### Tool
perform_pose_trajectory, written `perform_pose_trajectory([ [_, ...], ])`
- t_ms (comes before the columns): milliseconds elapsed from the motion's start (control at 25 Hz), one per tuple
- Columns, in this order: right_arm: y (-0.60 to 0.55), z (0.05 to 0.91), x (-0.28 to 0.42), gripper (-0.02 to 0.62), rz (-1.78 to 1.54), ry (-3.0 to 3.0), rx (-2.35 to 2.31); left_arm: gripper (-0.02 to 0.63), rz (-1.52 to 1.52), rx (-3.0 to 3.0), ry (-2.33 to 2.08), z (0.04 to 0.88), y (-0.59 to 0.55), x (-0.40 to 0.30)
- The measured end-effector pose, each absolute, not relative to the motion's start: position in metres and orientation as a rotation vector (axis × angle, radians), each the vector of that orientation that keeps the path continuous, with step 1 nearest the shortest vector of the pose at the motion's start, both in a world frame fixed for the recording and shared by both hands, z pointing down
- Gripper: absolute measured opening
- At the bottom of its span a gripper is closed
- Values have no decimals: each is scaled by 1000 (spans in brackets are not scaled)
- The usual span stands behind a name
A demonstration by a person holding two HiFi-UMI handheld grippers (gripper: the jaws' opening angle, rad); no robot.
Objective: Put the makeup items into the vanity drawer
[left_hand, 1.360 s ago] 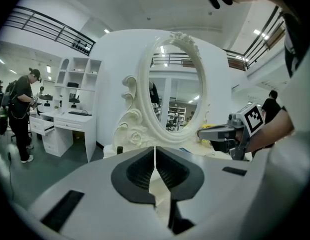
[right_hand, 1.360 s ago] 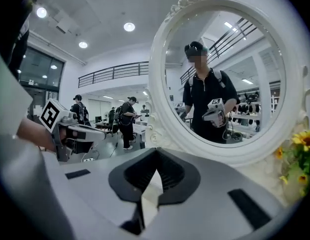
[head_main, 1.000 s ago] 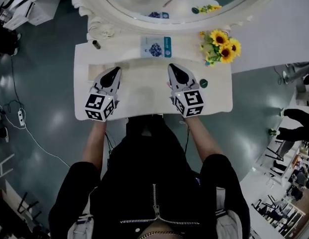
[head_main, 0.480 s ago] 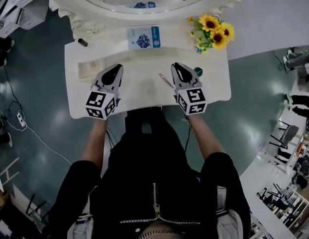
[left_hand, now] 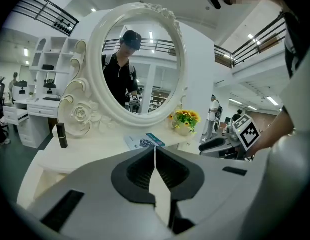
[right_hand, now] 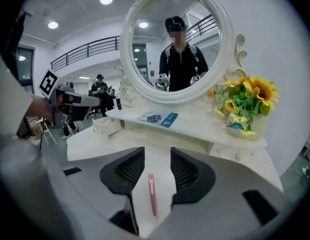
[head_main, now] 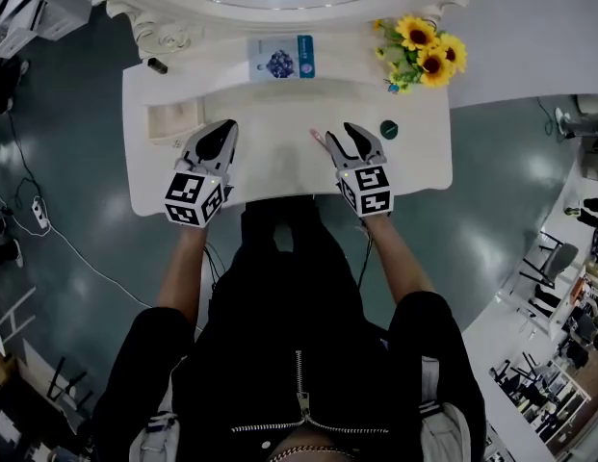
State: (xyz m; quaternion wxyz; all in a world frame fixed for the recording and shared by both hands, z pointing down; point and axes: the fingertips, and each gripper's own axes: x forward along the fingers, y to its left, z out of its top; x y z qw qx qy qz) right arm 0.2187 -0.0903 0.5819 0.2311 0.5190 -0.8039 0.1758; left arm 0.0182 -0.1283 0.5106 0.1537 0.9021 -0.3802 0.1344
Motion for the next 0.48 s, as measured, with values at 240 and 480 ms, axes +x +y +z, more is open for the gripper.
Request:
perform_pose_trajectory([
  [240,-76,628,217,161,550,-2126,1270,26,391,2558,-1118,516,-125,13],
  [480,-53,673,218,156,617,-2031,1141,26,400,2528,-1149,520,-124,2],
])
